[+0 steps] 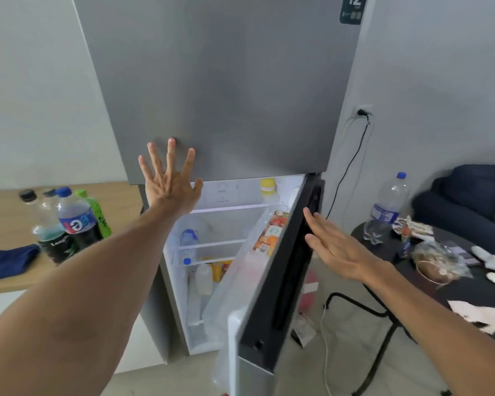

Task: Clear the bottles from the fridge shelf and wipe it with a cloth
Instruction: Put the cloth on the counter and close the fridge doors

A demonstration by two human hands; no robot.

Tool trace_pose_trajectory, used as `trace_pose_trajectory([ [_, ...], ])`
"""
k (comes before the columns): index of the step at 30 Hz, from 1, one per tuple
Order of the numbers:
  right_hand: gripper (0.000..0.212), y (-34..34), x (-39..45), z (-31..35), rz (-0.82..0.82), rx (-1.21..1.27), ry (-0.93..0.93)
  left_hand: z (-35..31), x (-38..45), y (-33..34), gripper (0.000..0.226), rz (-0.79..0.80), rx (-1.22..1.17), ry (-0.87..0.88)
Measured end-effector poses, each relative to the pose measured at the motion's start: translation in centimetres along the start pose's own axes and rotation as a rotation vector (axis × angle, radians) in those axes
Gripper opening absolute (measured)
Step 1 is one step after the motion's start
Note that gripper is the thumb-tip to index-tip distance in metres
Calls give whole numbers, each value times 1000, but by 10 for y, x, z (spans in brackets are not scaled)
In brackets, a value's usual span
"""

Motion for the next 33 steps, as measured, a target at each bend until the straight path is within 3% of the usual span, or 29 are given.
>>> trace_pose_trajectory([
  [15,74,60,108,63,-84,-219,-66,54,9,-3,68,-61,-9,126],
  [25,79,64,178,87,-15,-230,2,44,-1,41,71,-105,-160,80],
  [29,90,67,197,84,20,-199,42,38,-26,82,73,-55,-215,63],
  [33,99,69,192,90,76,-177,8,33,-42,124,77,102,-150,-8],
])
Point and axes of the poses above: each hand's wrist, its own x-axis towards the middle knuckle, its own y-axis out of the palm, z = x × y, the point moved 4 cm from there along x, towards the middle knuckle, and after that the axes turned 2 degrees about -y, right-handed, at the moved point
